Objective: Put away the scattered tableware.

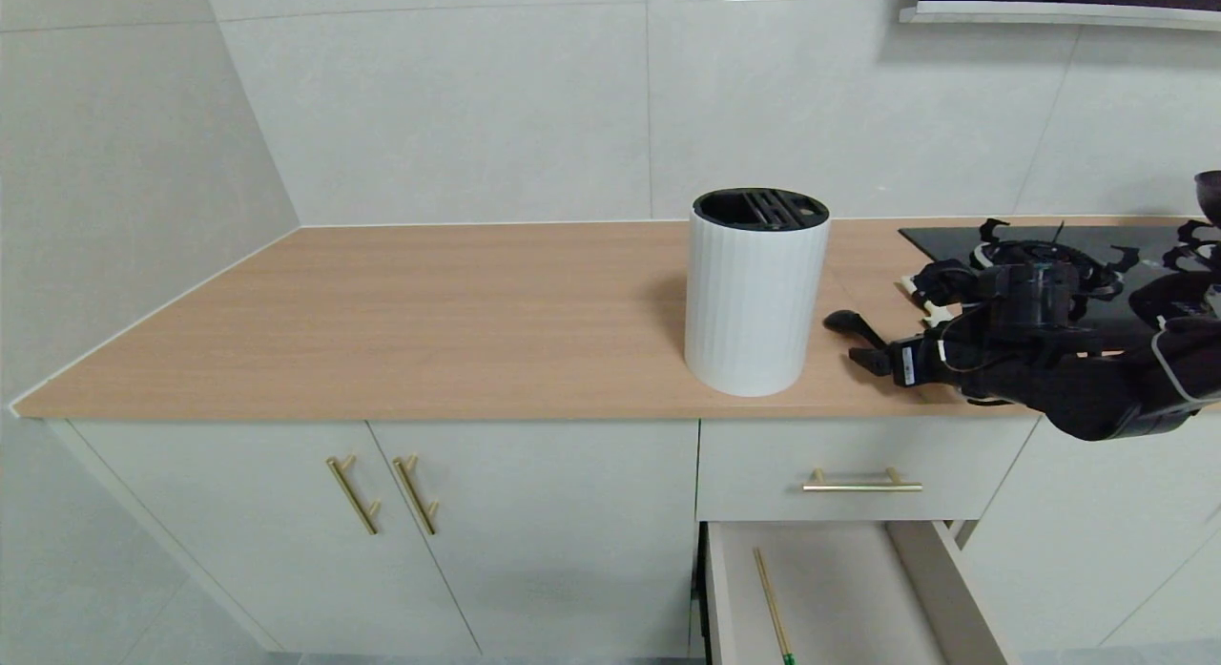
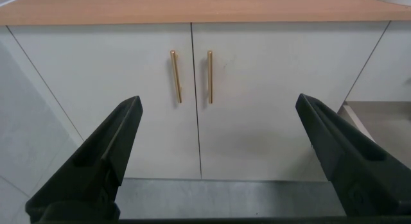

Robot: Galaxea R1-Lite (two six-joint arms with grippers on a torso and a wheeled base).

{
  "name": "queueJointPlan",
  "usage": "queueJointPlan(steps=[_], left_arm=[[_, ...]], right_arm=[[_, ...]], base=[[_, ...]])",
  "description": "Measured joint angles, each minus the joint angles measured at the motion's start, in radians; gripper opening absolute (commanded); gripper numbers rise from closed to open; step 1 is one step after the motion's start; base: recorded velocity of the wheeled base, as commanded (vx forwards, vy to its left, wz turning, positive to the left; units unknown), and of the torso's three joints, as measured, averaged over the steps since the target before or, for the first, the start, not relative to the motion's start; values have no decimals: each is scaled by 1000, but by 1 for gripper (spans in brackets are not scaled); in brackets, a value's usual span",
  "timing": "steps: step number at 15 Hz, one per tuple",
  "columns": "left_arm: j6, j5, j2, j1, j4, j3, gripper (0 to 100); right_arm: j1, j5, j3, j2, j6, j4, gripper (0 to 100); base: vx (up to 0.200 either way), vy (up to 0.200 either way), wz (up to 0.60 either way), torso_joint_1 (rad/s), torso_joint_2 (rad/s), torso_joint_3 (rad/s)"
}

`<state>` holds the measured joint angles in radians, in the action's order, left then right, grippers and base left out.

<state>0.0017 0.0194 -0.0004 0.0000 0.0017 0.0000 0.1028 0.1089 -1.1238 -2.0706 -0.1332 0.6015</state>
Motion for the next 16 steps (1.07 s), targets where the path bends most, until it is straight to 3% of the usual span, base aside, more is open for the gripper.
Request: queueJointPlan(steps=[6,7,16], left_arm=[[0,0,0,0,0,0,100],[0,0,0,0,0,0,100],[0,0,0,0,0,0,100]], right_arm=[[0,-1,-5,-15,0,0,100],[0,-2,-7,-17,0,0,0],[0,-2,-10,-20,4,-3,0]], base=[[0,0,0,0,0,0],[0,0,0,0,0,0],[0,0,0,0,0,0]])
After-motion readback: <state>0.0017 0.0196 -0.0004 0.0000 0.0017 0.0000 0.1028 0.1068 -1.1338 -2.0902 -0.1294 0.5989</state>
